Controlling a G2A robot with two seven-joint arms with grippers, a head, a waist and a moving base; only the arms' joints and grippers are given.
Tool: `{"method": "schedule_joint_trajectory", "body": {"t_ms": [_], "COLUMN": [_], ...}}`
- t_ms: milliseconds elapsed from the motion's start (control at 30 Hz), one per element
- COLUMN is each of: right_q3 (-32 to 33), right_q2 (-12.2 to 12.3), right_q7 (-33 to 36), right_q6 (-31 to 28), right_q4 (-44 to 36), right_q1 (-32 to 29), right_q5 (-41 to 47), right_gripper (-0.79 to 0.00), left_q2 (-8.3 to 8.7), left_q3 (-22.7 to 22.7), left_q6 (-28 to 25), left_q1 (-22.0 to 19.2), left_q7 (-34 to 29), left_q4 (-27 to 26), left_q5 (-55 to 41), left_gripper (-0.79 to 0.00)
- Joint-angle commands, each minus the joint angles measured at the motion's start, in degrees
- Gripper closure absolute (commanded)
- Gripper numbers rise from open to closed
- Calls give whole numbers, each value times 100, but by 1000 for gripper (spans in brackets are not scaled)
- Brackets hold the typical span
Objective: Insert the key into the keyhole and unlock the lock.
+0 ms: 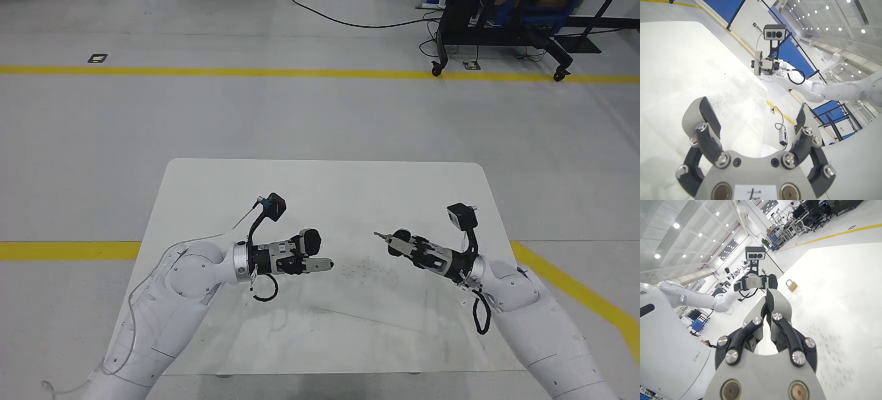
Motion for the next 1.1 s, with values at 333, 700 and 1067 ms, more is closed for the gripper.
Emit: {"method": "schedule_joint_trajectory", "body": {"t_ms": [333, 700, 1067], "right_q3": [0, 0, 0], "right_q2": [0, 0, 0], "right_q7": [0, 0, 0], "right_q6": [-1, -1, -1], "right_q4": [0, 0, 0], "right_q1": [0, 0, 0], "right_q5": [0, 0, 0], "right_gripper": [0, 0, 0], "left_q2": [411, 358, 189], "left_q3": [-2257, -1439, -760], "left_q6": [3081, 4208, 4318], "left_q1": [2367, 2682, 1711], "left_q7": [552, 458, -34], "left_q4": [-3453, -2954, -2160], "left_q5": [4350, 7029, 6916], "left_gripper": [-785, -785, -388]}}
